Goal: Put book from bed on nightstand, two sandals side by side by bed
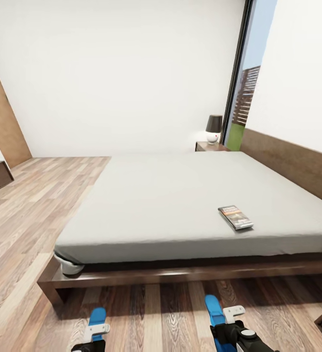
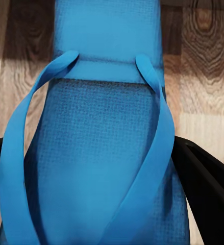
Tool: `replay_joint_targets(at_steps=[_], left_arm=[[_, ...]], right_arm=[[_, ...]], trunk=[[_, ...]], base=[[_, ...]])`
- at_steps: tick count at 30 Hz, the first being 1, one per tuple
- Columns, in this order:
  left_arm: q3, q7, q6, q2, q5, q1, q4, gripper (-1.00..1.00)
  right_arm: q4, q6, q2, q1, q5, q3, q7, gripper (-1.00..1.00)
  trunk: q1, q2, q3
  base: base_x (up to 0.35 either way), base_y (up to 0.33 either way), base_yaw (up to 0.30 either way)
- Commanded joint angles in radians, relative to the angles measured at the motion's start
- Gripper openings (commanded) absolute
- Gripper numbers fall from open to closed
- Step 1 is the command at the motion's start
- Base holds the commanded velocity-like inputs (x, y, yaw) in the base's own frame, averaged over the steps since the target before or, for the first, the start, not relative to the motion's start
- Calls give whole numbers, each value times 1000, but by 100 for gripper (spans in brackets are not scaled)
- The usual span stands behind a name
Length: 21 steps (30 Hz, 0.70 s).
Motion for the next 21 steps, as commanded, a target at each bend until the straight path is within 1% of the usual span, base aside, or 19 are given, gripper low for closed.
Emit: replay_joint_targets(at_steps=[1, 6, 12, 21], left_arm=[[-6, 2, -4, 0, 9, -1, 1, -100], [-6, 2, -12, 1, 9, 0, 1, -100], [-6, 2, -22, 3, 9, 0, 1, -100], [-7, 2, -36, 4, 9, 0, 1, -100]], right_arm=[[-2, 6, -1, 0, -2, 5, 1, -100], [-2, 1, -5, 0, -2, 5, 1, -100], [-3, -3, -25, 0, -3, 4, 2, -100], [-2, -7, -29, 0, -3, 4, 3, -100]], trunk=[[4, -8, -4], [23, -43, -20], [46, -85, -39], [80, -148, -67]], base=[[0, 0, 0], [0, 0, 0], [0, 0, 0], [0, 0, 0]])
